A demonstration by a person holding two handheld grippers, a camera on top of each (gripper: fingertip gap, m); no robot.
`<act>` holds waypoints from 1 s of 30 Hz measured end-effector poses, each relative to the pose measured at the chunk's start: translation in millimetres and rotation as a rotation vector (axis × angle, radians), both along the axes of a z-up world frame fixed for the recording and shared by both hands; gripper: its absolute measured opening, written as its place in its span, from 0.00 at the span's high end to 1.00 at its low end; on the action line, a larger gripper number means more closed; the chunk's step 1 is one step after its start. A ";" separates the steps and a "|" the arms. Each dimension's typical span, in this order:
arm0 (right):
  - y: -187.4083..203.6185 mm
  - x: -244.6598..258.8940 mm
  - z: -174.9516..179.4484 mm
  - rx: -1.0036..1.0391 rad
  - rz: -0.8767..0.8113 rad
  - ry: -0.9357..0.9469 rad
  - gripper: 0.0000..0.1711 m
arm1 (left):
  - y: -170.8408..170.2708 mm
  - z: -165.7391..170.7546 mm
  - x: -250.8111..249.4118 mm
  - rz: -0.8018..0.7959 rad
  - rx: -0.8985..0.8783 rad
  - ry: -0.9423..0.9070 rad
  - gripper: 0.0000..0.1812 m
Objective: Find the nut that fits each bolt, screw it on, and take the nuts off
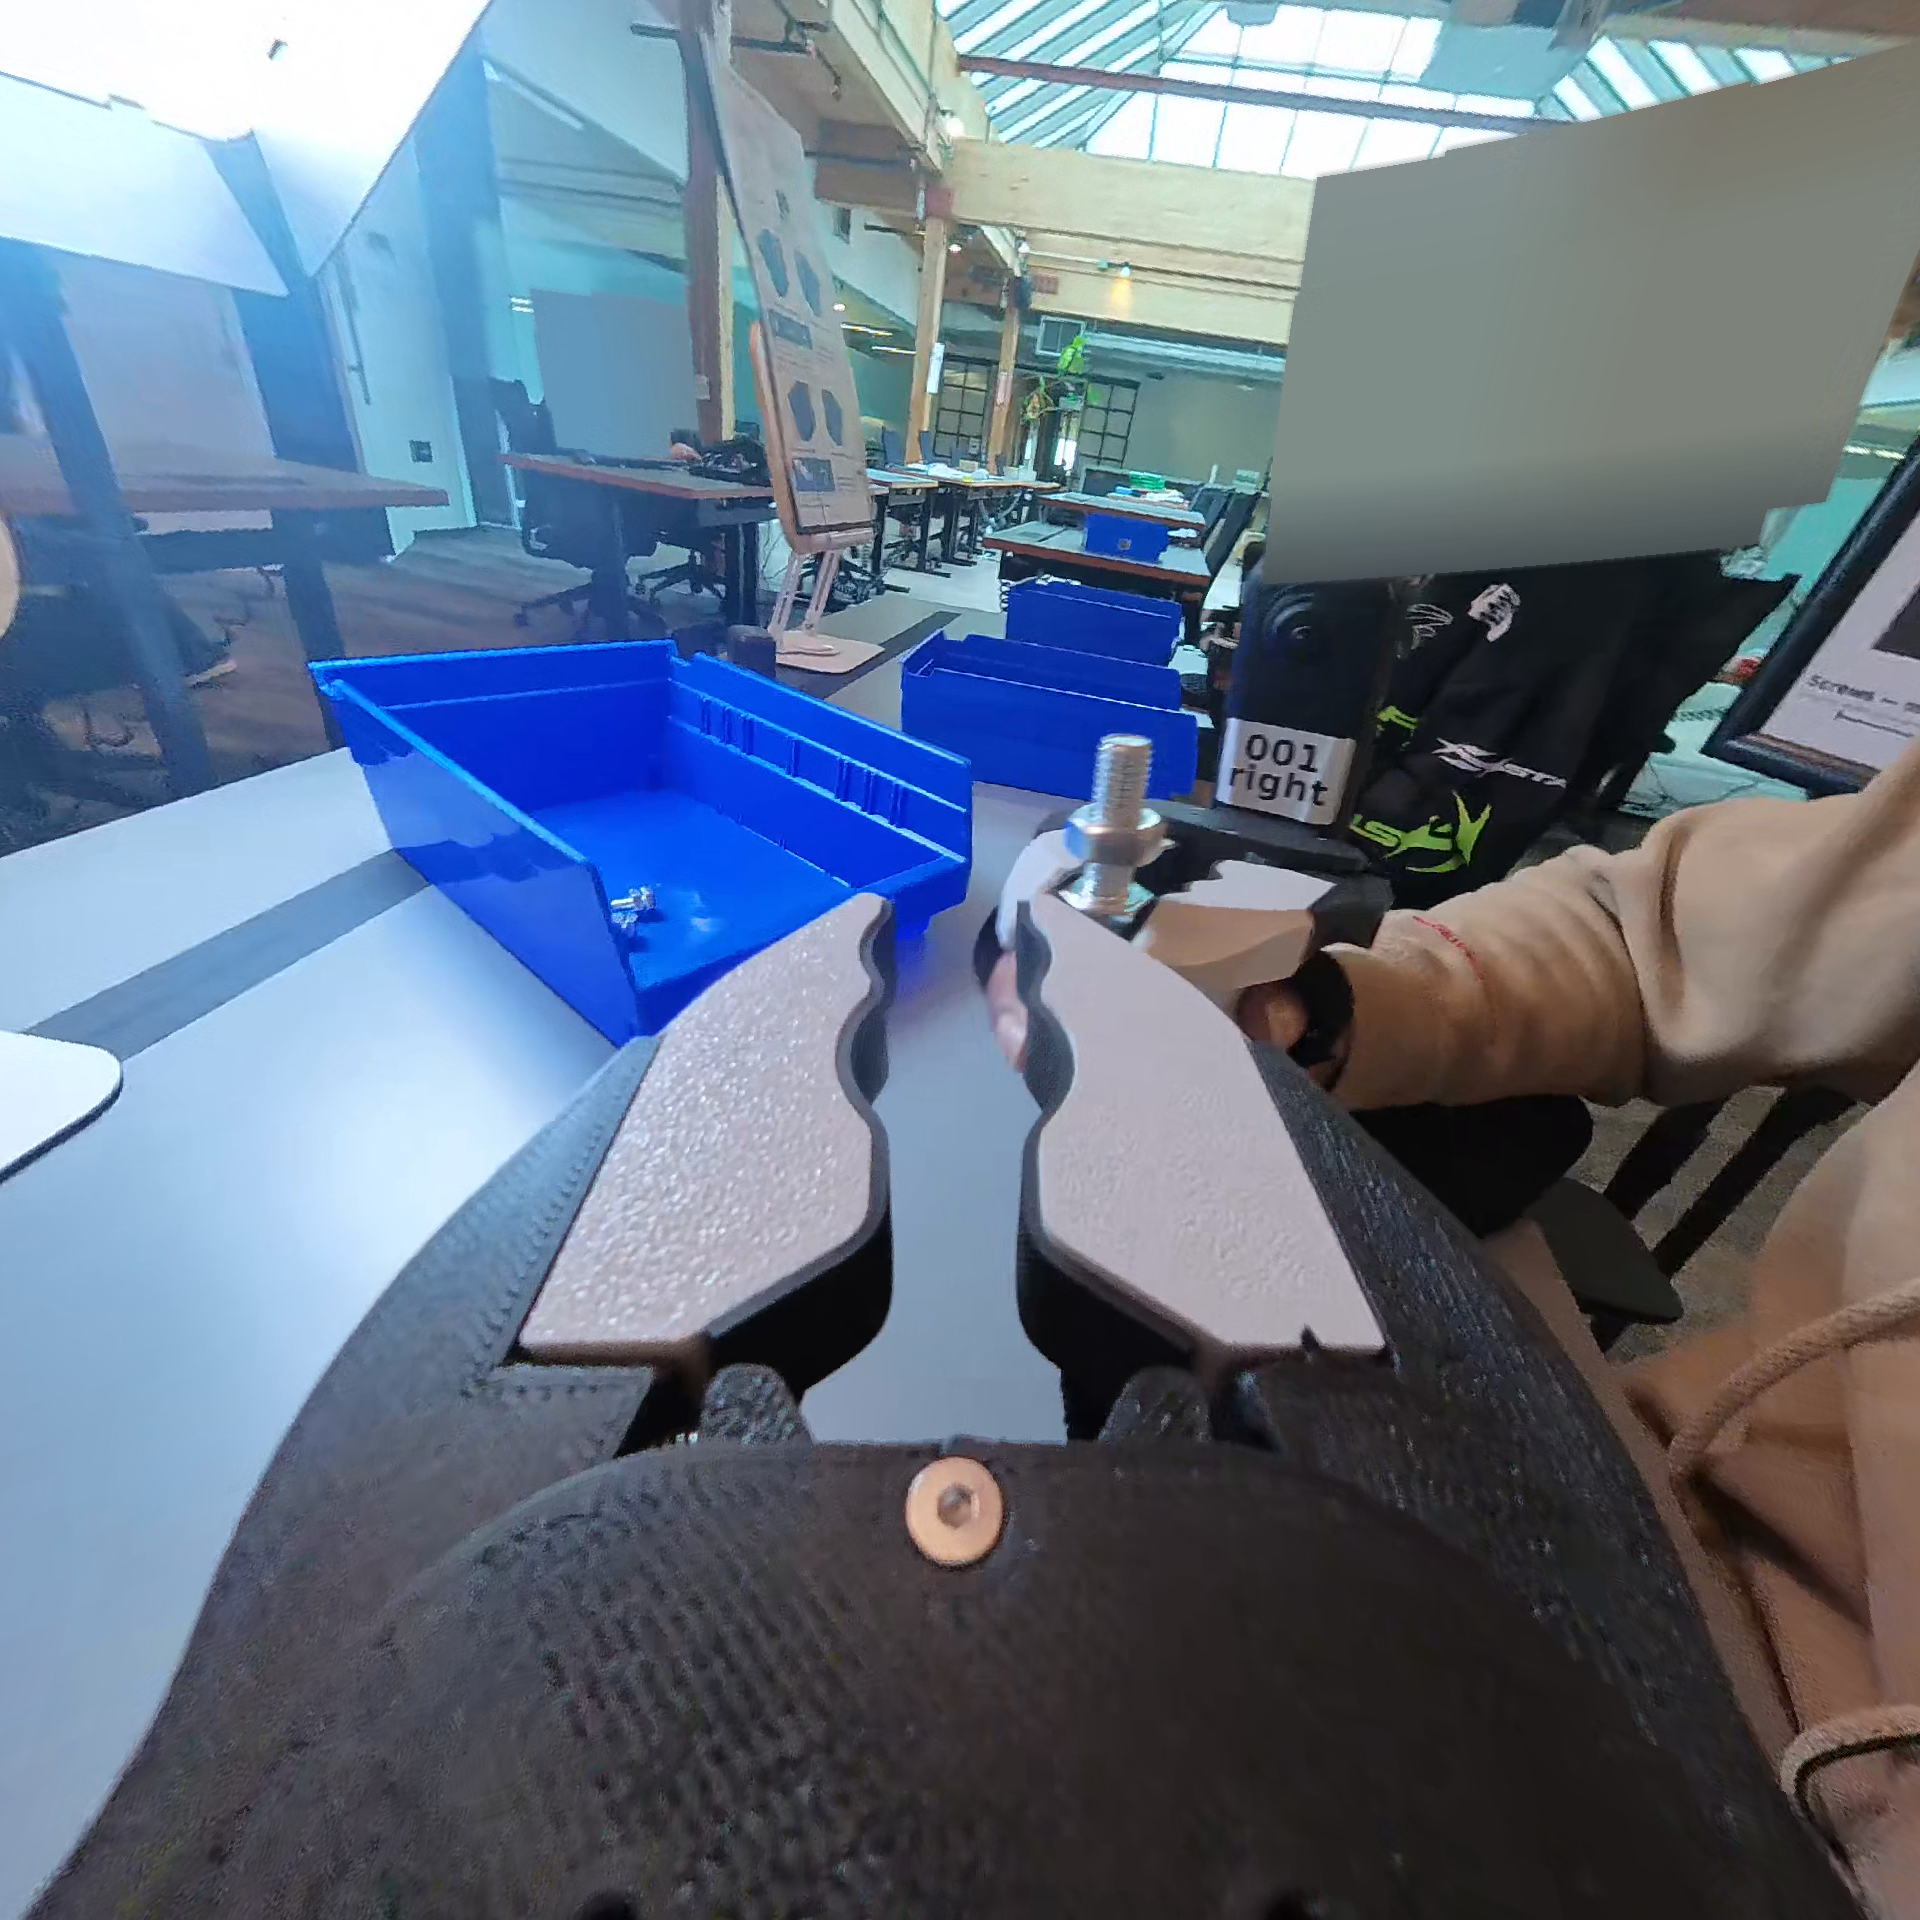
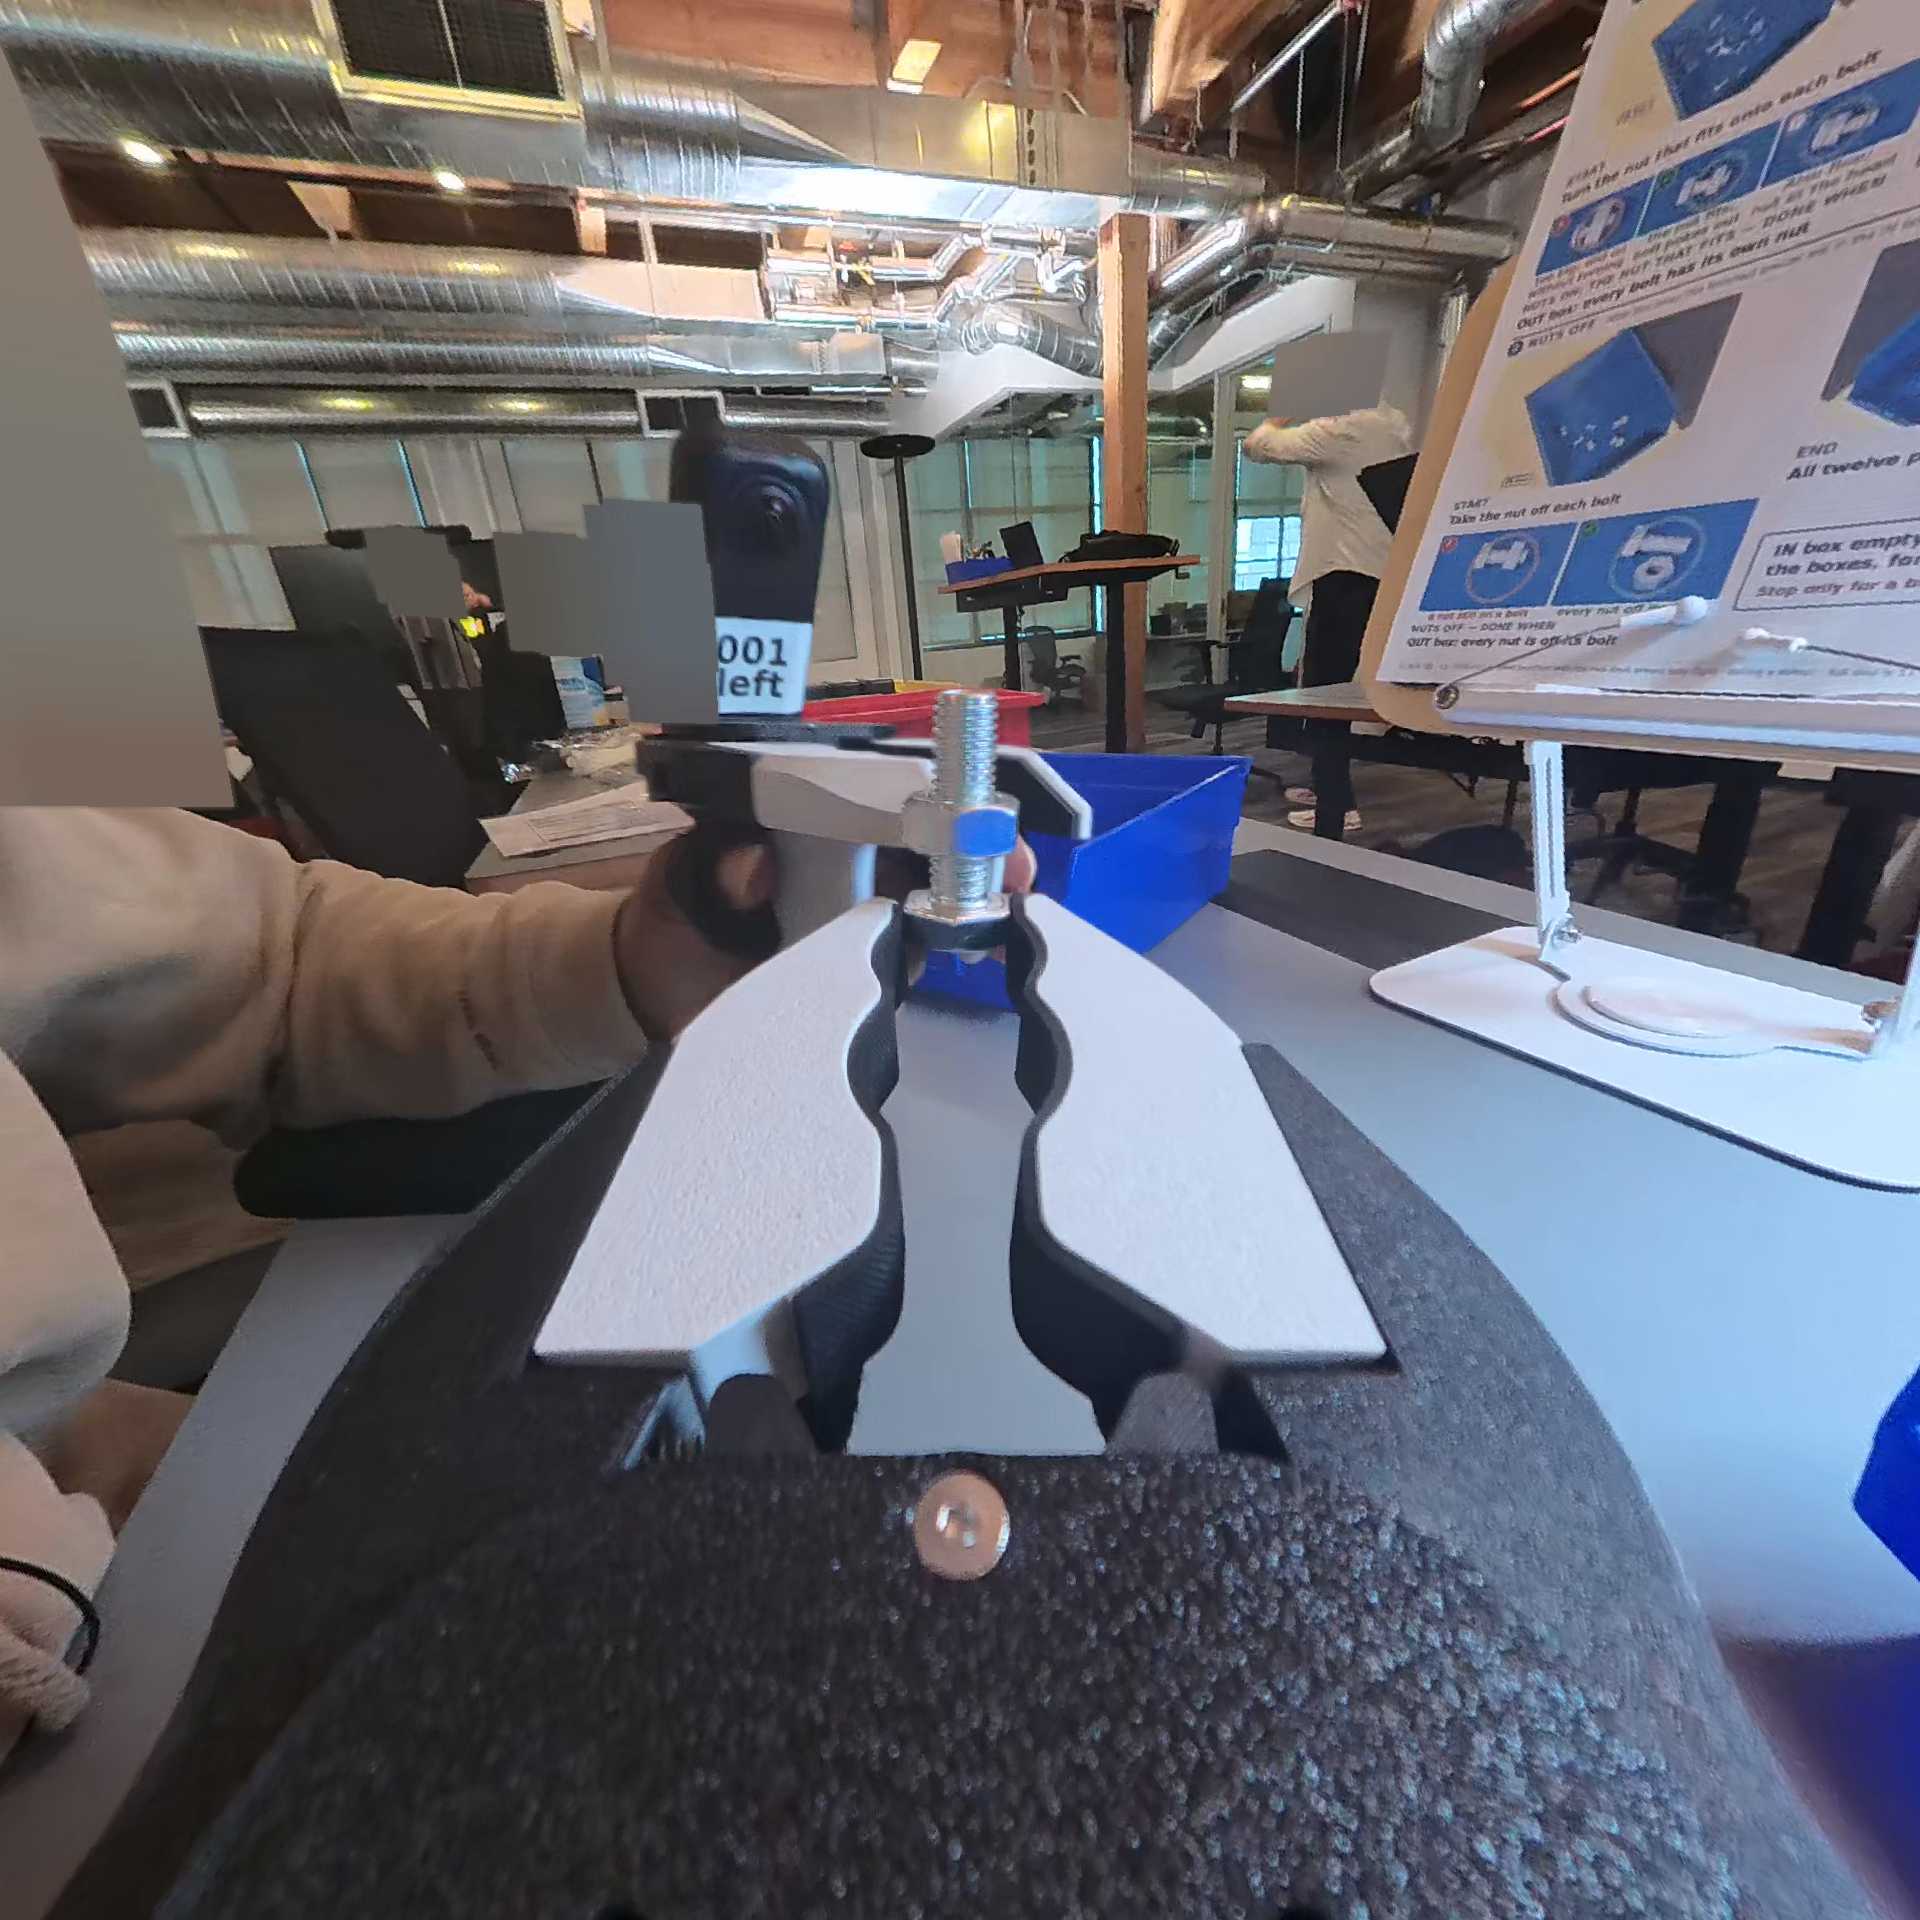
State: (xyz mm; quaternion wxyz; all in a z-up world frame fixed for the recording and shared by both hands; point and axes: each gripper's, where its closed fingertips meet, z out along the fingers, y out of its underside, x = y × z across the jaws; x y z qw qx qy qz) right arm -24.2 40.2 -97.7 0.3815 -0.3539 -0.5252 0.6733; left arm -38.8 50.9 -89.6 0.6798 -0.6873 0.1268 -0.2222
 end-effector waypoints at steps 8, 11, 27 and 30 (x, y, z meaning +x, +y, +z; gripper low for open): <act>-6.2 -4.3 -6.3 0.032 -0.002 -0.023 0.89 | -1.3 0.0 22.2 -0.066 -0.001 0.016 0.79; -1.5 -0.8 -0.4 -0.009 0.016 -0.002 0.90 | 4.7 -1.8 -6.2 0.072 -0.017 -0.013 1.00; 89.7 -24.3 -5.7 0.135 -0.303 -0.303 0.89 | -9.9 11.6 -19.6 0.089 0.039 0.035 0.99; 171.6 -24.7 -3.8 0.216 -0.467 -0.516 0.89 | -10.8 13.7 -41.0 0.173 0.052 0.061 1.00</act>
